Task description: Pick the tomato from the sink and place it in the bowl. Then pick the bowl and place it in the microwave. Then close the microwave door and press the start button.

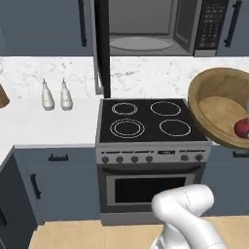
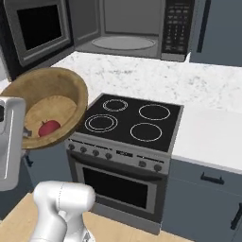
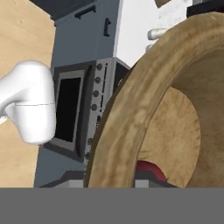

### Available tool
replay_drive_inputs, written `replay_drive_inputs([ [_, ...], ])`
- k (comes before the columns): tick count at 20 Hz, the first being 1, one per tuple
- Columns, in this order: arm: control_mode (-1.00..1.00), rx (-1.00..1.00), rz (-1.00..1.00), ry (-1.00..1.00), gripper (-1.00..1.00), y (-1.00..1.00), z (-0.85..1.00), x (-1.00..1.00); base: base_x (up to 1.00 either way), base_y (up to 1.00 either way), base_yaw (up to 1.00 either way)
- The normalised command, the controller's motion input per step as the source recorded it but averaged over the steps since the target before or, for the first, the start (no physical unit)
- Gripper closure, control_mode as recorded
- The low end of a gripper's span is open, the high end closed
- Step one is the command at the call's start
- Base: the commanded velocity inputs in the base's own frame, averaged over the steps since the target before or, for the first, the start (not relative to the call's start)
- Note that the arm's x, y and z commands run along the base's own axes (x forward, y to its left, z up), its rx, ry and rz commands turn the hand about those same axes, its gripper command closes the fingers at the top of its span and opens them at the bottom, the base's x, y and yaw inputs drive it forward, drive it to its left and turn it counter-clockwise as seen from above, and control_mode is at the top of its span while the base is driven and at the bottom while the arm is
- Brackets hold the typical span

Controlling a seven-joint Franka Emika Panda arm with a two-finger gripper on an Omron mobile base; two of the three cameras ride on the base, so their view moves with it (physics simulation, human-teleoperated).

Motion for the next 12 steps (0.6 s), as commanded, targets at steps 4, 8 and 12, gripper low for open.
replay_drive_inputs([
  [4,1.0,0.0,0.0,0.0,1.0,0.0,0.0,0.0,0.81,-0.11,0.29],
  [8,1.0,0.0,0.0,0.0,1.0,0.0,0.0,0.0,0.71,-0.2,0.26],
  [12,1.0,0.0,0.0,0.0,1.0,0.0,0.0,0.0,0.35,-0.34,0.21],
])
